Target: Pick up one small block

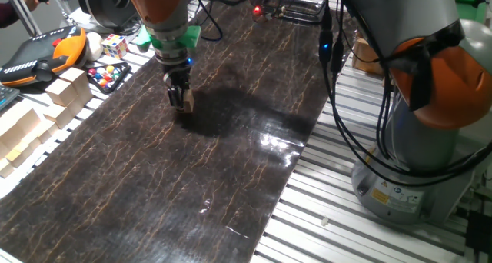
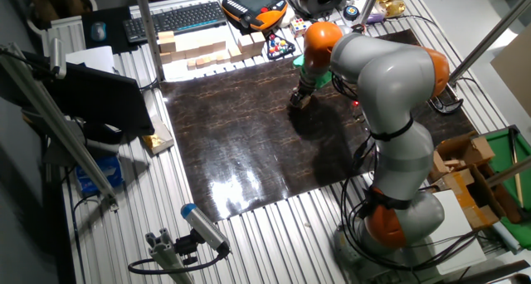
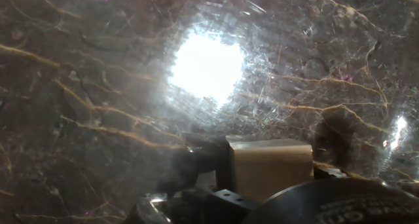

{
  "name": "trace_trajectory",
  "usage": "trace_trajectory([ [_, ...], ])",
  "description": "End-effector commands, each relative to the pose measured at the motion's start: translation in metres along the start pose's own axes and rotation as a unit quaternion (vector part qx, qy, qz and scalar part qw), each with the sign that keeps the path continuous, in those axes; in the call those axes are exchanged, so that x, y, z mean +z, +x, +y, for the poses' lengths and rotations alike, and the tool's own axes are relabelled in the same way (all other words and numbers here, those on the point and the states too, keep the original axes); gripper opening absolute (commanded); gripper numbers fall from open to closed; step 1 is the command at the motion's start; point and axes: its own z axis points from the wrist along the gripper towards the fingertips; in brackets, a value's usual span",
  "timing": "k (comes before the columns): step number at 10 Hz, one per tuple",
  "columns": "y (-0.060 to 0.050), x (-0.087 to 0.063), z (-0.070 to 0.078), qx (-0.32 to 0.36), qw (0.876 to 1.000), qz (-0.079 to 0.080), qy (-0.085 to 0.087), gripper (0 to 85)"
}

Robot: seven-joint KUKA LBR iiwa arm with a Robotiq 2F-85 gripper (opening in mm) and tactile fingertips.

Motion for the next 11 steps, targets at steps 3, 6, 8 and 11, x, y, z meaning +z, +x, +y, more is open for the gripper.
trace_trajectory([
  [3, 0.0, -0.001, -0.002, -0.001, 1.0, 0.0, 0.001, 65.0],
  [6, 0.0, -0.002, -0.003, -0.007, 1.0, 0.004, -0.003, 22.7],
  [8, 0.001, -0.007, -0.004, -0.003, 1.0, -0.003, -0.001, 0.7],
  [11, 0.003, -0.028, -0.006, 0.016, 1.0, -0.016, 0.005, 0.7],
])
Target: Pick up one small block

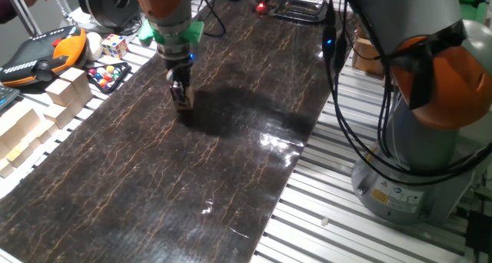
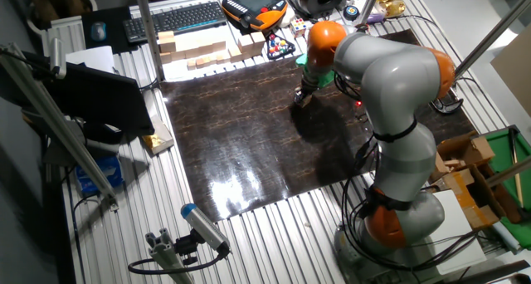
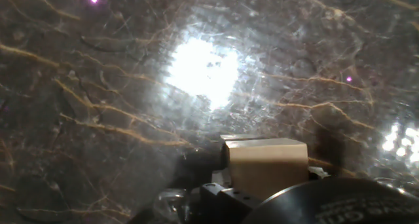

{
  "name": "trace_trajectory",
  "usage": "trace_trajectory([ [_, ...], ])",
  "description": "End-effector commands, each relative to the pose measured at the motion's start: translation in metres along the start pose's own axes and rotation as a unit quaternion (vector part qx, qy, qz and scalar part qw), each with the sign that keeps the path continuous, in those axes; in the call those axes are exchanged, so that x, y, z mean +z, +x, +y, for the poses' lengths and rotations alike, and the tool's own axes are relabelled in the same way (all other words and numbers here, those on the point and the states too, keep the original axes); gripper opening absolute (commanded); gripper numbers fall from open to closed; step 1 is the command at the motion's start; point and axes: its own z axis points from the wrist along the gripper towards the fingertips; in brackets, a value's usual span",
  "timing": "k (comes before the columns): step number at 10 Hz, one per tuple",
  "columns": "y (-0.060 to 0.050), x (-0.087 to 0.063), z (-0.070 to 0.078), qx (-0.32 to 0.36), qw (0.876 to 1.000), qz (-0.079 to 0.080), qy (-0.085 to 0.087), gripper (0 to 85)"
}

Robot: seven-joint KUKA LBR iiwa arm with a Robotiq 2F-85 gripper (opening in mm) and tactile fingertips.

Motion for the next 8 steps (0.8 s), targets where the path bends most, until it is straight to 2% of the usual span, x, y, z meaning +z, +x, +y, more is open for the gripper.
trace_trajectory([
  [1, 0.0, -0.016, 0.001, 0.01, 1.0, -0.002, 0.004, 0.7],
  [4, -0.002, -0.058, 0.003, 0.046, 0.999, 0.0, 0.011, 0.7],
  [8, -0.004, -0.097, 0.007, 0.085, 0.996, 0.005, 0.02, 0.7],
])
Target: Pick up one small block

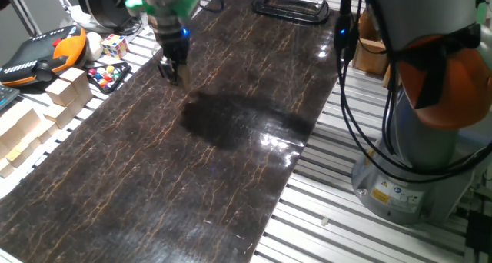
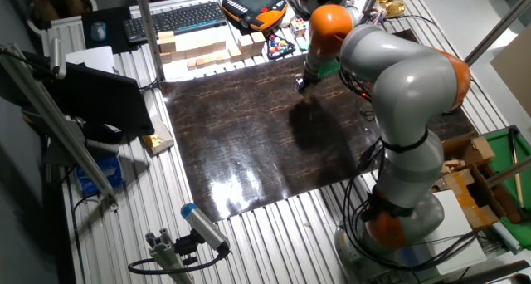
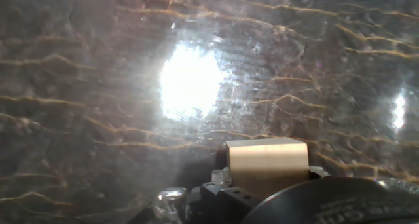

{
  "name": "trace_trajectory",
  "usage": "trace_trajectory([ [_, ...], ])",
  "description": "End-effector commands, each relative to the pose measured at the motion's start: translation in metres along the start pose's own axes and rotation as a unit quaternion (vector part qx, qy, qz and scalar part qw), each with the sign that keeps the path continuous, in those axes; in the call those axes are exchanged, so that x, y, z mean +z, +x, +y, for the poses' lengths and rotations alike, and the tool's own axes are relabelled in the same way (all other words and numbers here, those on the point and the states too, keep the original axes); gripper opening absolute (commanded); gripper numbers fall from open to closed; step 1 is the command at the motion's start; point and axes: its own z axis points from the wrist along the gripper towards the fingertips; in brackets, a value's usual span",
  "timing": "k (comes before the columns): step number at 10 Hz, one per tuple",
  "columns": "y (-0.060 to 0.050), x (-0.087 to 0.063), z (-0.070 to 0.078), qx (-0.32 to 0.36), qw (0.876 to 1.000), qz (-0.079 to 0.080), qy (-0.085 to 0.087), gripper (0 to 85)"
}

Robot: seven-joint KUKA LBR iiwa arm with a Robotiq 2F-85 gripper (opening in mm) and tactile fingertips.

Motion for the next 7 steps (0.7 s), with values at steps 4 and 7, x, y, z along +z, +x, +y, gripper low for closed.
trace_trajectory([
  [4, 0.007, -0.033, 0.002, 0.05, 0.999, 0.01, -0.011, 0.7],
  [7, 0.011, -0.045, 0.004, 0.089, 0.996, 0.015, -0.008, 0.7],
])
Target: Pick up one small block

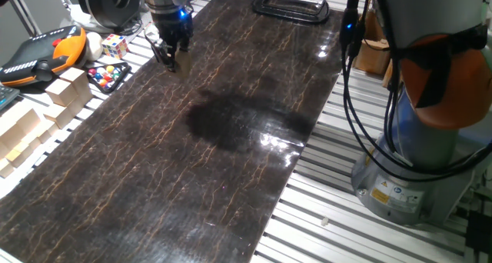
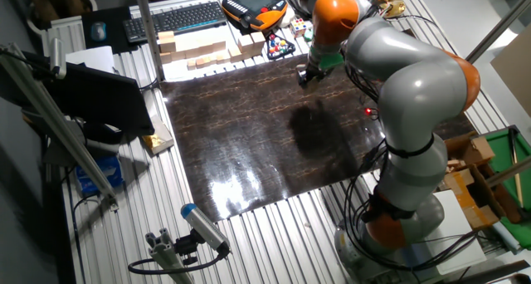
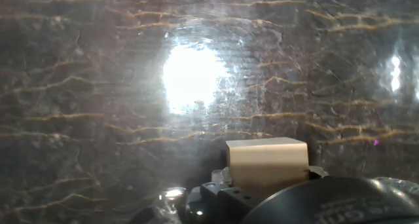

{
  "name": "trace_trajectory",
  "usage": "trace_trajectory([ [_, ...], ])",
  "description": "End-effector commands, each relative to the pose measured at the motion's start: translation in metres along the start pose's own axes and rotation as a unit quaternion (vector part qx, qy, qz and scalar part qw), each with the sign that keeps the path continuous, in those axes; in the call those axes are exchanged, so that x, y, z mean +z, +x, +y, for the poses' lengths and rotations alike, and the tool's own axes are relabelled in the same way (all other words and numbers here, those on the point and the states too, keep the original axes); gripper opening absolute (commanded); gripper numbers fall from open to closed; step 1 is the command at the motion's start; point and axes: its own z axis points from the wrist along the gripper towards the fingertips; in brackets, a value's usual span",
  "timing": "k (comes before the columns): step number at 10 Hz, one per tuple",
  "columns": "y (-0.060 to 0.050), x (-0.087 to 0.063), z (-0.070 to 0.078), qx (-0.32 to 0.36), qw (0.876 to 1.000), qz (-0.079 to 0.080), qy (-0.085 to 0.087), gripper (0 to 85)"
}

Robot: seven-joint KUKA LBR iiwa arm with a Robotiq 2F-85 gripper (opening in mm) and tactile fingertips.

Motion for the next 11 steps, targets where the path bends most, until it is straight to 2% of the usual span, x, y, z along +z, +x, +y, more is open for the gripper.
trace_trajectory([
  [1, 0.0015, -0.0017, 0.0005, 0.008, 1.0, 0.001, 0.001, 0.7],
  [3, 0.0059, -0.0061, -0.0009, 0.019, 1.0, 0.009, -0.007, 0.7],
  [7, 0.0075, -0.0092, -0.0045, 0.027, 1.0, 0.016, 0.0, 0.7],
  [11, 0.0063, -0.0088, -0.0061, 0.038, 0.999, 0.015, 0.001, 0.7],
])
